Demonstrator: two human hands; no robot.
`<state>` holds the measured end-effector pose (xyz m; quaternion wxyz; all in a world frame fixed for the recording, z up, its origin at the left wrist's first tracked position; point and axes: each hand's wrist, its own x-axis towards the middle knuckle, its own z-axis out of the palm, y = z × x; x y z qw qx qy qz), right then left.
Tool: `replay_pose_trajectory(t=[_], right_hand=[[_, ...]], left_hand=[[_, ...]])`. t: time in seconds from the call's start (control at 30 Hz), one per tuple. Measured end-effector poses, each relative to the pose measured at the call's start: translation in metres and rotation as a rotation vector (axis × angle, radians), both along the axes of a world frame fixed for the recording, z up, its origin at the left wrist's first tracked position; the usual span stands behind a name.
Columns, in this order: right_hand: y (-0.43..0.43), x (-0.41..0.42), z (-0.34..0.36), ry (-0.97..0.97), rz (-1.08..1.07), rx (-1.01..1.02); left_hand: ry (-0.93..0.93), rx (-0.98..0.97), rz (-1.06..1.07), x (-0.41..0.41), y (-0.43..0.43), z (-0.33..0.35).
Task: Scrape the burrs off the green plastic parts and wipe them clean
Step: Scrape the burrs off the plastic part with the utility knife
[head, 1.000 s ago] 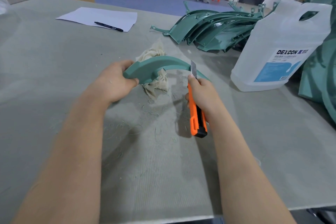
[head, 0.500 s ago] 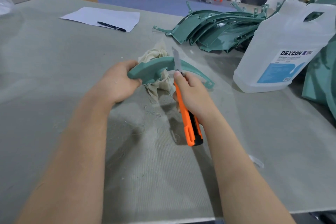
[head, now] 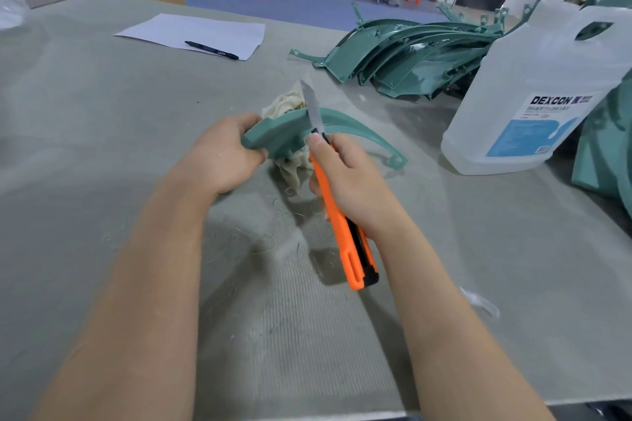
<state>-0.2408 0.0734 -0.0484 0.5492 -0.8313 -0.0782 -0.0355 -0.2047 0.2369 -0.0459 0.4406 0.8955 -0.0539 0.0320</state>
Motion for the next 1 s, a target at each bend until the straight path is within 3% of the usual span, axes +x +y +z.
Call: replay_pose_trajectory(t=[0.23,0.37,0.5,1.0], right_hand=[[0.014,-0.015,0.004,-0.065,0.258,0.060],[0.002,-0.006,0.006,-0.059,0.044,0.128],[-0.018,0.010,-0.002,0.063,-0.234,0.023],[-0.006,0.002,0.000,0.024,-0.080,-0.015]], left_hand=[[0.028,-0.052,0.019,0.001,-0.004,0.001],[0.002,-0.037,-0.002,-0.001,-0.003,0.000],[0.007,-0.038,0.006,0.000,-0.002,-0.001],[0.009,-0.029,0.019,0.003,0.002,-0.004]])
